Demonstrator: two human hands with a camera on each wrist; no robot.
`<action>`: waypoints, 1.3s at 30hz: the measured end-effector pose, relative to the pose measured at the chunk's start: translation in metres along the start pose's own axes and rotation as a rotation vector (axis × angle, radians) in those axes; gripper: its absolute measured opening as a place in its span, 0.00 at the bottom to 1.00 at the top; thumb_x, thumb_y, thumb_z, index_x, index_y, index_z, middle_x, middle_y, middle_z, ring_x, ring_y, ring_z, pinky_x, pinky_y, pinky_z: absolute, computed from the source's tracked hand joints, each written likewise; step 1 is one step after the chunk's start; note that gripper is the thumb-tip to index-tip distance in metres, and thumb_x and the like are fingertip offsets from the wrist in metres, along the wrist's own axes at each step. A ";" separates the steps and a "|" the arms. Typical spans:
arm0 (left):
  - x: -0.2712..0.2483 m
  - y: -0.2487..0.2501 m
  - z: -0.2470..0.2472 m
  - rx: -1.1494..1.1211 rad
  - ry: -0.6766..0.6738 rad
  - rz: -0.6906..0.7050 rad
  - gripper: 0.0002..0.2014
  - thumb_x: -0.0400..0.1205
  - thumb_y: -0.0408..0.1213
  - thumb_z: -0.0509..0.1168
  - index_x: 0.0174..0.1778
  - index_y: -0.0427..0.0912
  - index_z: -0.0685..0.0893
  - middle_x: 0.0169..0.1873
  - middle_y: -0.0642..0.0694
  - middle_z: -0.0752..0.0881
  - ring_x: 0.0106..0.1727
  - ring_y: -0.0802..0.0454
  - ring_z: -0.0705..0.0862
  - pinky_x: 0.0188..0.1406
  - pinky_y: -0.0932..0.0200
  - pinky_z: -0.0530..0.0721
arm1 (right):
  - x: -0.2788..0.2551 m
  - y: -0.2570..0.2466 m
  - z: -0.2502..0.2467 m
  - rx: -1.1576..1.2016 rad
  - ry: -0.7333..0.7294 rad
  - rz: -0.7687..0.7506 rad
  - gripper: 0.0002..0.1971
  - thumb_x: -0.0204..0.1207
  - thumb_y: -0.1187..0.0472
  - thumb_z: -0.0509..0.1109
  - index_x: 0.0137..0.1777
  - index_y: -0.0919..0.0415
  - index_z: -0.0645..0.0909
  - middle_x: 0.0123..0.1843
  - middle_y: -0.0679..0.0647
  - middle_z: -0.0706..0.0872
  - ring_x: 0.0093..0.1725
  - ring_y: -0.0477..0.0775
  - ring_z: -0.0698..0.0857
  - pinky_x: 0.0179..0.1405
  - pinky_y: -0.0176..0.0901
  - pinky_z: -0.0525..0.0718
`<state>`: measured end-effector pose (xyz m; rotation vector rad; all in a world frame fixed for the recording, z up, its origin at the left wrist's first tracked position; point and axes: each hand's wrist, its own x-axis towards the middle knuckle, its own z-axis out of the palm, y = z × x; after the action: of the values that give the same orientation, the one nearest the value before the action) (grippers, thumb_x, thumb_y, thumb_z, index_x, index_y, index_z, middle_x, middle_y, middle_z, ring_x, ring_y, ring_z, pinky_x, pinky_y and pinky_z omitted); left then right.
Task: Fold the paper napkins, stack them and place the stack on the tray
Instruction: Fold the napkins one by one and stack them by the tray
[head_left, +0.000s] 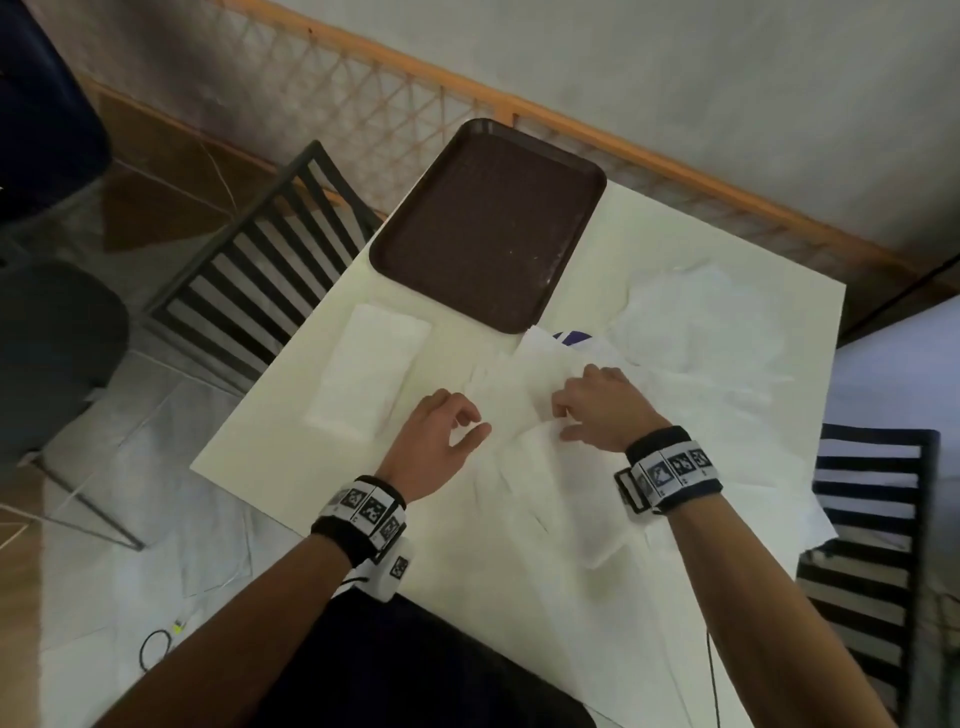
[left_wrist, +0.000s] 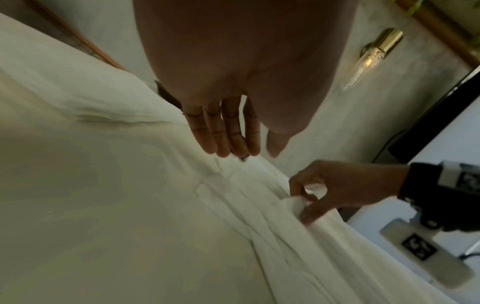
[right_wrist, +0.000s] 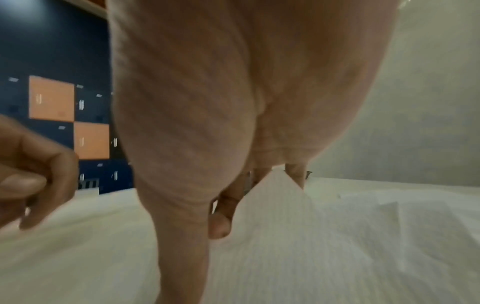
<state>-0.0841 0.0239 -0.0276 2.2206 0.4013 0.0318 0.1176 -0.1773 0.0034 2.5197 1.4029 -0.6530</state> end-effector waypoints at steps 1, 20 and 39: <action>0.001 0.007 0.004 -0.013 -0.019 -0.022 0.16 0.85 0.58 0.72 0.59 0.52 0.84 0.53 0.56 0.82 0.55 0.56 0.81 0.62 0.51 0.85 | -0.002 0.002 -0.002 0.090 0.020 -0.018 0.13 0.80 0.45 0.81 0.58 0.47 0.86 0.55 0.43 0.80 0.65 0.56 0.77 0.64 0.51 0.73; 0.039 0.003 -0.003 -0.160 0.198 -0.071 0.08 0.80 0.39 0.82 0.51 0.46 0.93 0.45 0.56 0.92 0.45 0.62 0.89 0.51 0.61 0.88 | 0.019 -0.005 0.036 1.139 0.299 0.385 0.12 0.83 0.53 0.78 0.65 0.44 0.89 0.48 0.50 0.95 0.49 0.57 0.90 0.53 0.45 0.85; 0.044 0.011 -0.022 -0.029 -0.088 0.013 0.23 0.86 0.62 0.69 0.75 0.58 0.80 0.64 0.57 0.89 0.66 0.57 0.85 0.69 0.53 0.84 | 0.004 -0.032 -0.044 1.032 0.322 -0.128 0.11 0.80 0.65 0.83 0.60 0.53 0.90 0.56 0.43 0.93 0.54 0.40 0.90 0.55 0.30 0.82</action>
<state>-0.0432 0.0470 -0.0108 2.1876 0.3362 -0.0530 0.1049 -0.1414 0.0419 3.4403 1.6051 -1.3105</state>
